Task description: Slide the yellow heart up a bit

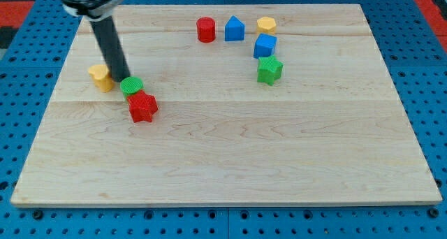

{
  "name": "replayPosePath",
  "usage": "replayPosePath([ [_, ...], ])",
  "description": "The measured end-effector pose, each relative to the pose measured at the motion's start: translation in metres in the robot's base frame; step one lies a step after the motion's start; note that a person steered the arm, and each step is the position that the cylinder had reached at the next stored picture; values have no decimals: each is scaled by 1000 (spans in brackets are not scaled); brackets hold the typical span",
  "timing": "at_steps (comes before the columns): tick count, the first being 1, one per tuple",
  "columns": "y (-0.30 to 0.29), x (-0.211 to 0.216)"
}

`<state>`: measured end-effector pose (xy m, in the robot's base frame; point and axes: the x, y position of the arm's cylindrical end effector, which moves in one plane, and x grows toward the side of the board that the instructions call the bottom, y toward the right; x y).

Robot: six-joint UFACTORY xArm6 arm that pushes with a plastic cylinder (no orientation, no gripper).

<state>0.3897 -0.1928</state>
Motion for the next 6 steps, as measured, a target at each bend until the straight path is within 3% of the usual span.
replayPosePath([
  [3,-34,71],
  [4,-61,67],
  [6,-41,34],
])
